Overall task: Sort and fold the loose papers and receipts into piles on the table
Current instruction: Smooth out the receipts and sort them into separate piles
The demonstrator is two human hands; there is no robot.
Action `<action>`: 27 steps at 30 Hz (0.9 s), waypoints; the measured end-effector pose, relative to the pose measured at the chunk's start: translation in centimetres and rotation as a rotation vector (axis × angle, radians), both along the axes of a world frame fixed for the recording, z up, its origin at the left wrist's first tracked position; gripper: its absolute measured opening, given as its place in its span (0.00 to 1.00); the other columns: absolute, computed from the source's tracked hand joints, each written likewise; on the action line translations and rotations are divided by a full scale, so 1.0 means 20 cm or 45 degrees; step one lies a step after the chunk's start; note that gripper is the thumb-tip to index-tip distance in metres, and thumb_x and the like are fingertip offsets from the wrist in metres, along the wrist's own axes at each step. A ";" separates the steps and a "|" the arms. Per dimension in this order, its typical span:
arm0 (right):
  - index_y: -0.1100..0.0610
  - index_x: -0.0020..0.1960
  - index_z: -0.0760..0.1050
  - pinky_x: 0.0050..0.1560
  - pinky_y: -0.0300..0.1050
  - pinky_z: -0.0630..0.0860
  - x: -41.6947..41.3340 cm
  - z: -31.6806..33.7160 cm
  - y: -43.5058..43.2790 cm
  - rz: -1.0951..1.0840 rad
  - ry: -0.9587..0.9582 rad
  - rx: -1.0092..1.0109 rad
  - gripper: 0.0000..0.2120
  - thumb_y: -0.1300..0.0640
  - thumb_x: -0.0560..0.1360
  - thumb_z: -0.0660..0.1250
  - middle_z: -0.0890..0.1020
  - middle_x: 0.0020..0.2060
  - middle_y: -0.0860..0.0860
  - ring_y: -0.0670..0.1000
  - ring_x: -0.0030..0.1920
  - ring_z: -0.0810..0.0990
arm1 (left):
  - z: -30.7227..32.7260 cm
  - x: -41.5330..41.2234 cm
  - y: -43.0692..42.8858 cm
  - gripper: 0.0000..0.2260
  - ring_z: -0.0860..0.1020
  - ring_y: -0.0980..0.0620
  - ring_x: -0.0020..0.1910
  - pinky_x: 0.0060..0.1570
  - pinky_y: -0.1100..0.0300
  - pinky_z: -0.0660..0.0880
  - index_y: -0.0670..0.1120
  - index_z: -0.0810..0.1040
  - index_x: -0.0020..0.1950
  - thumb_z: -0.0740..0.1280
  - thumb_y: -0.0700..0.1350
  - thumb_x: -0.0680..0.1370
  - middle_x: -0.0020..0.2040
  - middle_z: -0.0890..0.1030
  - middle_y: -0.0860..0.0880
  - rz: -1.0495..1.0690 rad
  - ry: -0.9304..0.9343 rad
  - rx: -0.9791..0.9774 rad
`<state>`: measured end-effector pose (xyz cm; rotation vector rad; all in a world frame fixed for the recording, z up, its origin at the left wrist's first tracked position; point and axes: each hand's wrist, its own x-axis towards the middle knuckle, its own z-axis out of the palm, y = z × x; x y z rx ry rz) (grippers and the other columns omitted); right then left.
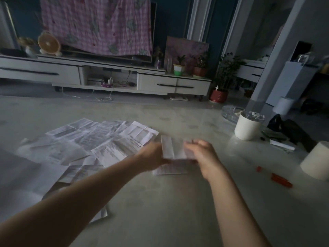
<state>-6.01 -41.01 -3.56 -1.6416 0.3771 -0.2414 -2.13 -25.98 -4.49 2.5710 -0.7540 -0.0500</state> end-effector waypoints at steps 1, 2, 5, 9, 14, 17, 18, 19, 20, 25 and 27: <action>0.57 0.43 0.77 0.34 0.37 0.72 0.00 -0.05 0.01 0.003 0.058 -0.279 0.02 0.62 0.72 0.67 0.80 0.35 0.51 0.49 0.36 0.79 | -0.03 -0.01 0.01 0.17 0.73 0.43 0.60 0.58 0.53 0.70 0.44 0.75 0.63 0.68 0.43 0.74 0.61 0.76 0.42 0.009 -0.073 0.011; 0.58 0.48 0.77 0.41 0.39 0.72 0.00 -0.09 0.02 0.002 0.124 -0.533 0.06 0.60 0.71 0.68 0.81 0.42 0.54 0.53 0.44 0.80 | -0.04 -0.01 0.02 0.18 0.71 0.43 0.62 0.60 0.53 0.68 0.45 0.74 0.64 0.66 0.40 0.74 0.62 0.74 0.42 0.044 -0.134 -0.008; 0.59 0.57 0.75 0.51 0.42 0.71 -0.01 -0.11 0.03 -0.039 0.240 -0.860 0.14 0.56 0.73 0.67 0.79 0.55 0.56 0.57 0.56 0.77 | 0.02 0.01 0.05 0.21 0.70 0.45 0.63 0.60 0.56 0.67 0.46 0.76 0.62 0.60 0.31 0.72 0.63 0.74 0.44 0.263 -0.159 -0.223; 0.61 0.57 0.71 0.55 0.46 0.71 -0.01 -0.08 0.09 -0.006 0.288 -1.100 0.14 0.55 0.75 0.62 0.76 0.58 0.59 0.59 0.59 0.75 | 0.08 0.00 0.07 0.18 0.70 0.47 0.65 0.62 0.60 0.65 0.47 0.72 0.67 0.64 0.46 0.78 0.67 0.73 0.46 0.169 -0.070 -0.127; 0.62 0.60 0.69 0.56 0.46 0.70 -0.02 -0.07 0.09 0.087 0.326 -1.147 0.18 0.54 0.74 0.65 0.74 0.61 0.60 0.59 0.61 0.73 | 0.08 0.00 -0.01 0.35 0.66 0.49 0.68 0.66 0.55 0.56 0.49 0.60 0.73 0.68 0.59 0.72 0.69 0.69 0.48 -0.015 0.068 0.439; 0.58 0.69 0.61 0.61 0.46 0.67 -0.02 -0.04 0.06 0.240 0.340 -1.210 0.30 0.55 0.71 0.69 0.68 0.66 0.58 0.58 0.66 0.67 | 0.13 0.01 -0.05 0.31 0.74 0.46 0.60 0.56 0.56 0.67 0.44 0.69 0.67 0.72 0.57 0.69 0.63 0.75 0.46 -0.028 0.152 0.467; 0.56 0.72 0.58 0.64 0.47 0.66 -0.02 -0.03 0.06 0.329 0.328 -1.178 0.34 0.57 0.70 0.70 0.65 0.68 0.57 0.57 0.68 0.64 | 0.13 0.01 -0.06 0.28 0.75 0.46 0.57 0.52 0.57 0.69 0.42 0.72 0.64 0.73 0.54 0.69 0.61 0.76 0.45 -0.058 0.148 0.442; 0.55 0.73 0.59 0.65 0.47 0.66 -0.01 -0.02 0.06 0.410 0.307 -1.088 0.36 0.59 0.69 0.70 0.65 0.69 0.56 0.56 0.69 0.65 | 0.14 0.00 -0.06 0.25 0.76 0.45 0.56 0.50 0.58 0.71 0.41 0.74 0.62 0.74 0.51 0.70 0.59 0.77 0.44 -0.087 0.137 0.406; 0.56 0.70 0.63 0.64 0.47 0.68 0.00 -0.01 0.05 0.465 0.261 -0.990 0.33 0.61 0.68 0.72 0.69 0.67 0.56 0.55 0.66 0.69 | 0.15 -0.01 -0.06 0.23 0.76 0.45 0.56 0.50 0.57 0.71 0.41 0.74 0.61 0.73 0.49 0.70 0.58 0.77 0.44 -0.103 0.119 0.358; 0.52 0.36 0.75 0.36 0.41 0.70 -0.02 0.11 0.05 0.325 -0.144 -0.956 0.07 0.61 0.69 0.70 0.78 0.32 0.48 0.47 0.36 0.76 | 0.23 0.00 0.03 0.04 0.78 0.44 0.48 0.44 0.55 0.71 0.44 0.76 0.48 0.68 0.43 0.75 0.44 0.77 0.46 -0.113 -0.113 0.106; 0.52 0.35 0.74 0.34 0.41 0.68 -0.02 0.12 0.08 0.299 -0.242 -0.986 0.08 0.62 0.70 0.68 0.77 0.31 0.46 0.46 0.34 0.74 | 0.23 -0.01 0.06 0.03 0.77 0.43 0.49 0.44 0.54 0.71 0.47 0.73 0.44 0.65 0.41 0.76 0.44 0.76 0.46 -0.106 -0.157 0.120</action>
